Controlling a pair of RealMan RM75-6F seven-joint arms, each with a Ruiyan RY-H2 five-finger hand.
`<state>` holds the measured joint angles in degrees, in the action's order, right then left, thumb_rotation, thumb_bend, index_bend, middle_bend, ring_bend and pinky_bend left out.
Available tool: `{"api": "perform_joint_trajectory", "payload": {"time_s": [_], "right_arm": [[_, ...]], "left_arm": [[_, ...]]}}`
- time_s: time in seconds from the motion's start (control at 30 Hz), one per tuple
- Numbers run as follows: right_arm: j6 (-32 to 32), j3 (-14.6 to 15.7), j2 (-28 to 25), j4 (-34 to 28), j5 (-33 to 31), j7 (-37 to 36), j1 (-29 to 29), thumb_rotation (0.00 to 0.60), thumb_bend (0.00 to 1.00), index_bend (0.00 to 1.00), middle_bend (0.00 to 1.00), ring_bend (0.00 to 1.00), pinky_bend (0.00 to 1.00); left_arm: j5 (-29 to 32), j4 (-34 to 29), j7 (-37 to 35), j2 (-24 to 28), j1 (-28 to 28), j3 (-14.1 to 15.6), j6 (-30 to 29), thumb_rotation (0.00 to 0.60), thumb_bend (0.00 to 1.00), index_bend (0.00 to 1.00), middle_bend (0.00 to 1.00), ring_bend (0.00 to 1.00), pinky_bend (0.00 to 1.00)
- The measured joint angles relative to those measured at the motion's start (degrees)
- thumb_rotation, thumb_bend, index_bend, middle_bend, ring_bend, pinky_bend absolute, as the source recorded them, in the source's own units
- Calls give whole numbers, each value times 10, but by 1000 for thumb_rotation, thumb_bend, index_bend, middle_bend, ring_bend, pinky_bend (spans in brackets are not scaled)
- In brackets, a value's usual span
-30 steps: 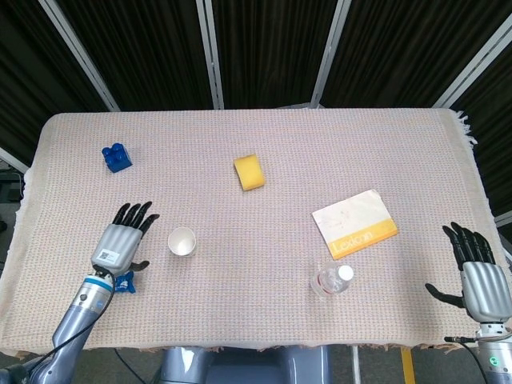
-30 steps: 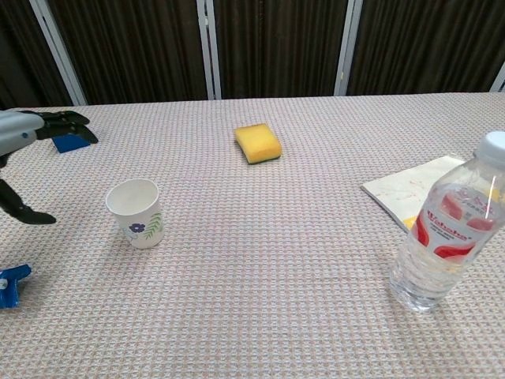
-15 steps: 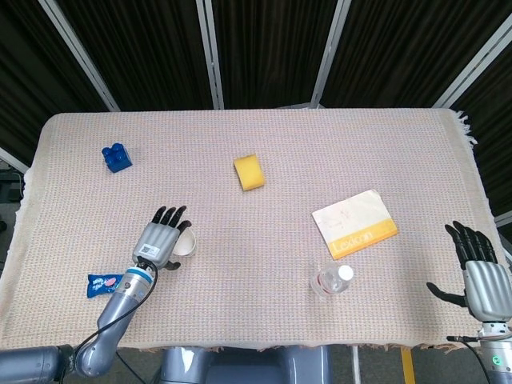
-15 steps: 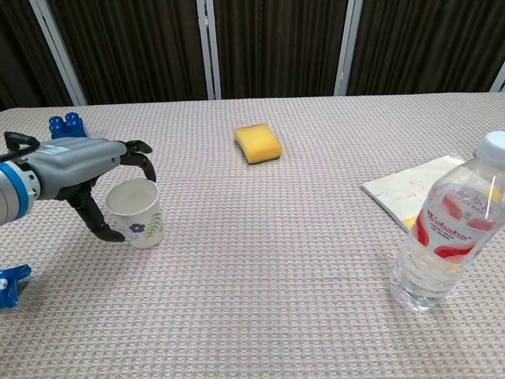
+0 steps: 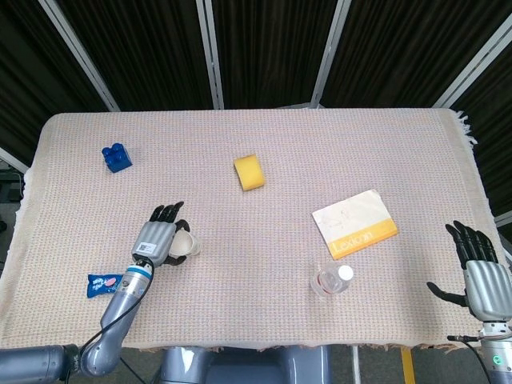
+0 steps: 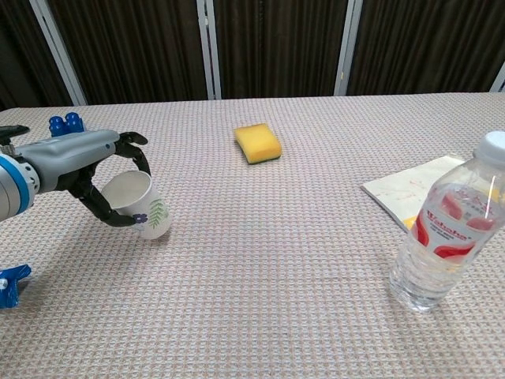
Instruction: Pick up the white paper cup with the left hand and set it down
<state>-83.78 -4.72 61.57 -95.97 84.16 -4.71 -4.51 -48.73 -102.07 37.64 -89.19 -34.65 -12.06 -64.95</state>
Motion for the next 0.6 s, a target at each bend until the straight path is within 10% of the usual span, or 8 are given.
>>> {"api": "perform_joint_trajectory", "payload": {"time_s": [0.43,0.6], "right_arm": [[3,1,3,0,0,8,-1,600,59,0,0,0,0],[2,2,4,0,1,10,-1,600,58,0,0,0,0]], "left_arm": [[-22,70,-179,14,39,24,51,600,141,363,0,0,0],[-19,69,-168,34,37,33,58,600,148,118,0,0,0]]}}
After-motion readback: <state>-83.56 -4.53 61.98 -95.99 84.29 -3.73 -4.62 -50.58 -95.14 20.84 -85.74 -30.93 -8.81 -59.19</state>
